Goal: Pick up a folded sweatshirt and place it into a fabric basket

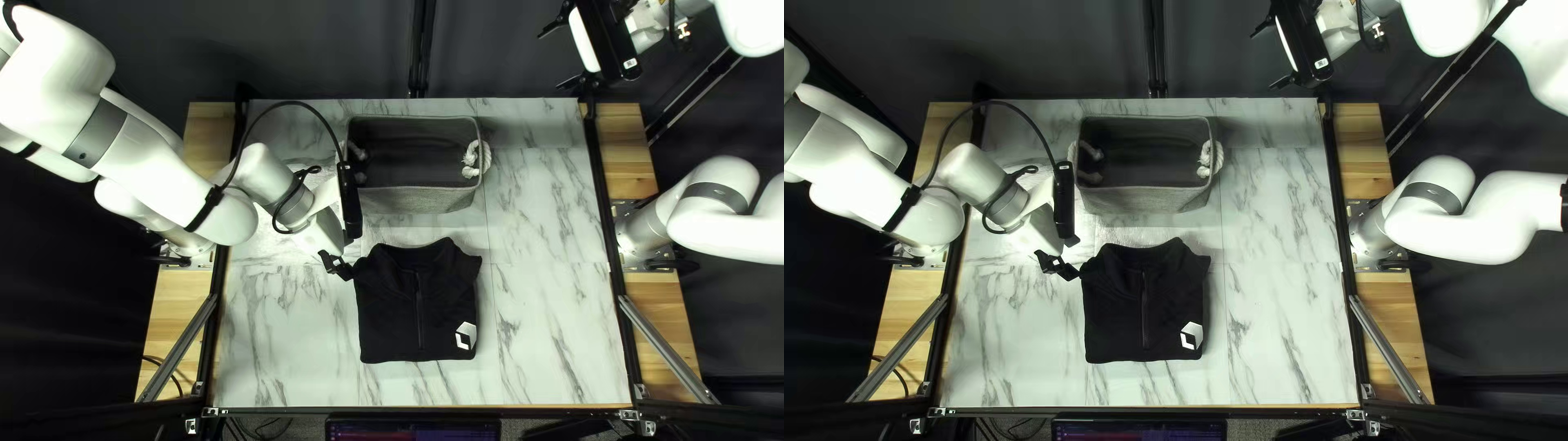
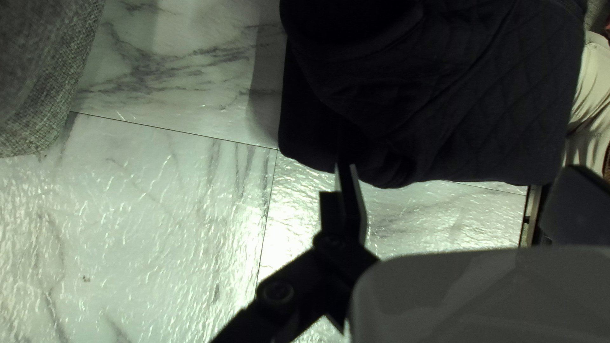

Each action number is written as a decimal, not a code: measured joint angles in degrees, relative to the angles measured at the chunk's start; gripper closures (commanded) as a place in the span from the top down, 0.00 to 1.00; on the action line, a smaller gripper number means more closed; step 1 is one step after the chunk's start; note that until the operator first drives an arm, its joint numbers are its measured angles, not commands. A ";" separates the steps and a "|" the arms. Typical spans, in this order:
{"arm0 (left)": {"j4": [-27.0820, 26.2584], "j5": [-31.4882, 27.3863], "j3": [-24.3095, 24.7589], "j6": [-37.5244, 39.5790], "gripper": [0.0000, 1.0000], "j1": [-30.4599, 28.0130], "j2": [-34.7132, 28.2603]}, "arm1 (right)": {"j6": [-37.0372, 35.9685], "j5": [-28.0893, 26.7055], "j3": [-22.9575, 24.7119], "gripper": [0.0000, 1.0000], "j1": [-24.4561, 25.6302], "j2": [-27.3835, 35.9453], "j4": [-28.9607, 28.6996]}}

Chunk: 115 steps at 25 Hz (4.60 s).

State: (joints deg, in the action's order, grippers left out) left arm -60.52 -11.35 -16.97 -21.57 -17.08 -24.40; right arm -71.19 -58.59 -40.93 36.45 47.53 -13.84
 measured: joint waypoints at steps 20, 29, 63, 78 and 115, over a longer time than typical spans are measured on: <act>0.00 0.00 0.00 0.00 1.00 0.00 0.00 | 0.00 0.00 0.00 1.00 0.00 0.00 0.00; 0.00 0.00 0.00 0.00 1.00 0.00 0.00 | 0.00 0.00 0.00 1.00 0.00 0.00 0.00; 0.00 0.00 0.00 0.00 1.00 0.00 0.00 | 42.52 21.19 18.11 1.00 -38.15 -3.60 15.38; 0.00 0.00 0.00 0.00 1.00 0.00 0.00 | 37.14 22.20 18.02 1.00 -41.16 -5.35 14.63; 0.00 0.00 0.00 0.00 1.00 0.00 0.00 | -6.57 58.82 36.33 1.00 -50.61 -11.27 2.29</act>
State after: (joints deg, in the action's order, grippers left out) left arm -60.52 -11.35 -16.97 -21.57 -17.08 -24.40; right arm -77.76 0.23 -4.60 -14.16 36.26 -11.55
